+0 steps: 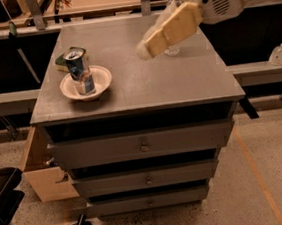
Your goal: Pick redbull can from paper bowl and place on counter
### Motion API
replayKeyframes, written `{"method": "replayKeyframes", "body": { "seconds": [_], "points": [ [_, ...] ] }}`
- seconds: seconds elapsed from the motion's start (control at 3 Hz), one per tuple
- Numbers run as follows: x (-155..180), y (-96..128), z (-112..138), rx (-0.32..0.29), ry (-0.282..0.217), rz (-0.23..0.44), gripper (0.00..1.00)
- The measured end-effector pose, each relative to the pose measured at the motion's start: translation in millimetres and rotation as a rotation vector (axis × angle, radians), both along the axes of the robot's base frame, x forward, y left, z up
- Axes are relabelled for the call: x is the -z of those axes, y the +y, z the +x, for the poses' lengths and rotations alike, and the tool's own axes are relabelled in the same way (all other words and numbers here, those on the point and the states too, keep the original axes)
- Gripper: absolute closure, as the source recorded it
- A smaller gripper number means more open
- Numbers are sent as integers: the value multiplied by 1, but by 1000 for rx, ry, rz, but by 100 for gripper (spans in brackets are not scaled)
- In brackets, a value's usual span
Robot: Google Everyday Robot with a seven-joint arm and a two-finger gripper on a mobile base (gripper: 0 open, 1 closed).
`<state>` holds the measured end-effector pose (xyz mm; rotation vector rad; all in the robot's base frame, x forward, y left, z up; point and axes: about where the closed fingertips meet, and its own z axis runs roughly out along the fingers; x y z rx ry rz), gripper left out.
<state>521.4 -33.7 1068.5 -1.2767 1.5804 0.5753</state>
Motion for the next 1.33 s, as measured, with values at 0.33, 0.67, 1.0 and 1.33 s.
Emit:
{"method": "replayKeyframes", "body": {
  "seconds": [0.33, 0.67, 1.0, 1.33],
  "points": [
    [34, 50, 4, -12, 18, 56, 0],
    [67, 95, 20, -11, 37, 99, 0],
    [93, 121, 40, 1, 56, 120, 0],
    [118, 142, 62, 4, 78, 146, 0]
  ]
}}
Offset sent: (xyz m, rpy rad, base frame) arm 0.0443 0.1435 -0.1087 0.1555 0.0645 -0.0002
